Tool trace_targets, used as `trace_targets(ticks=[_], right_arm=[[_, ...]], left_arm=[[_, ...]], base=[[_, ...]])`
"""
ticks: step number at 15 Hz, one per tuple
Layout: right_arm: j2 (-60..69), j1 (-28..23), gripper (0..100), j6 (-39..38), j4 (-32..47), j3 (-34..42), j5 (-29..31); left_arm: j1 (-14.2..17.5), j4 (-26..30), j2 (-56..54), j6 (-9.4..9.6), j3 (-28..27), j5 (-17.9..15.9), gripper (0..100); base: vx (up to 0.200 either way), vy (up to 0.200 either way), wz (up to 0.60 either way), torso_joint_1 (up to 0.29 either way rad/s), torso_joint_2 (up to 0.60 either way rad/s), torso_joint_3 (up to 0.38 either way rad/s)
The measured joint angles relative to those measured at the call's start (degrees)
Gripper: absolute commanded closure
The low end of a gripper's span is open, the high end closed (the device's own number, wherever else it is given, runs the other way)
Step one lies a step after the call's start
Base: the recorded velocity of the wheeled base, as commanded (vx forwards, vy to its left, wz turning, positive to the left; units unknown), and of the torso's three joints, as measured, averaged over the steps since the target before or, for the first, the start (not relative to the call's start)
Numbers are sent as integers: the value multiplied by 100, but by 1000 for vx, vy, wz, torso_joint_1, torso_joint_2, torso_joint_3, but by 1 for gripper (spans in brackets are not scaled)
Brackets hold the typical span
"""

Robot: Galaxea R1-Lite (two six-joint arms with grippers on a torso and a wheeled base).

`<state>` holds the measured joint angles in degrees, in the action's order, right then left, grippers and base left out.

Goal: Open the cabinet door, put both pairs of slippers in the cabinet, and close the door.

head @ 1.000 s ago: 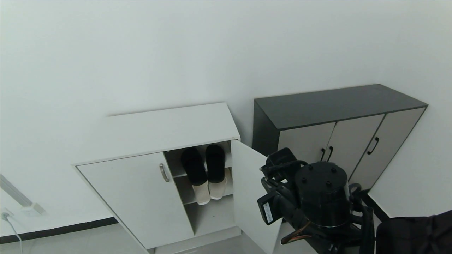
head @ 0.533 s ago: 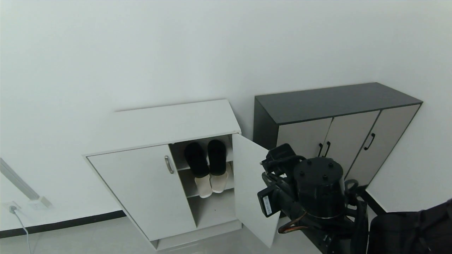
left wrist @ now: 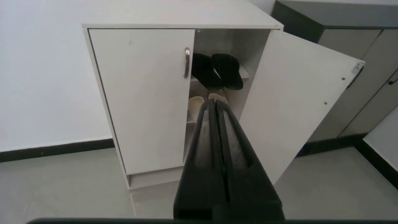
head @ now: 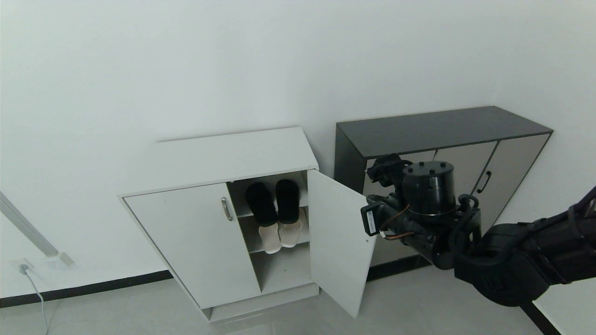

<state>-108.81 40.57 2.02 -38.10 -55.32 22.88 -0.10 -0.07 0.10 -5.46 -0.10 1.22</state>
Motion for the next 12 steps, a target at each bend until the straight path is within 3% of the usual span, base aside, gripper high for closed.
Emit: trace_targets(ticks=[5, 12], right_arm=[[-358, -502, 100, -478, 998, -1193, -813], [-1630, -1204, 100, -625, 996, -2365, -947]], left_arm=[[0, 0, 0, 0, 0, 0, 100], [0, 0, 0, 2, 0, -2, 100]], base=[[0, 0, 0, 0, 0, 0], [0, 0, 0, 0, 0, 0]])
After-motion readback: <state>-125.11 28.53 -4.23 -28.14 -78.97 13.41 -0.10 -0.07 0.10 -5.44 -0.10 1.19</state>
